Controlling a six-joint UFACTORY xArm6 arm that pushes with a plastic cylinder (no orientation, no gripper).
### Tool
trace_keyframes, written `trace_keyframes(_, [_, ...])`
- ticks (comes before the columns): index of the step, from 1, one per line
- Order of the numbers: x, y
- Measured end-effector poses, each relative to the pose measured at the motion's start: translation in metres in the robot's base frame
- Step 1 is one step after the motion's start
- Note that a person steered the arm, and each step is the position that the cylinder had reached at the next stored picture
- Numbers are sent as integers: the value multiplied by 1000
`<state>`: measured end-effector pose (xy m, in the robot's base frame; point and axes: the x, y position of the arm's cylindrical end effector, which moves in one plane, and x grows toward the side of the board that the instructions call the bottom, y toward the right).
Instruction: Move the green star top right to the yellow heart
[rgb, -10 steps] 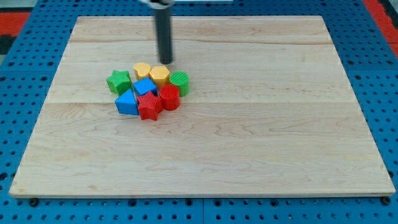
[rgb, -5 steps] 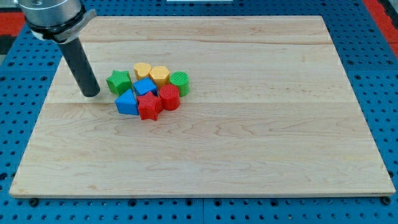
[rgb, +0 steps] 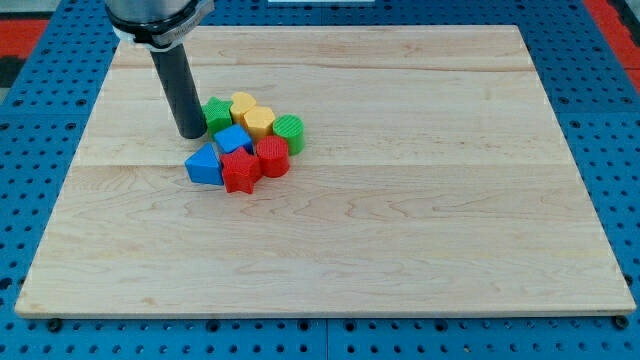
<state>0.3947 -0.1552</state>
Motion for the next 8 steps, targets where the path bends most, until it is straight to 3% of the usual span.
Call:
trace_keyframes(1, [-3, 1])
trace_keyframes(3, [-62, 50])
trace_keyframes(6, [-84, 70])
trace_keyframes(8, [-107, 144])
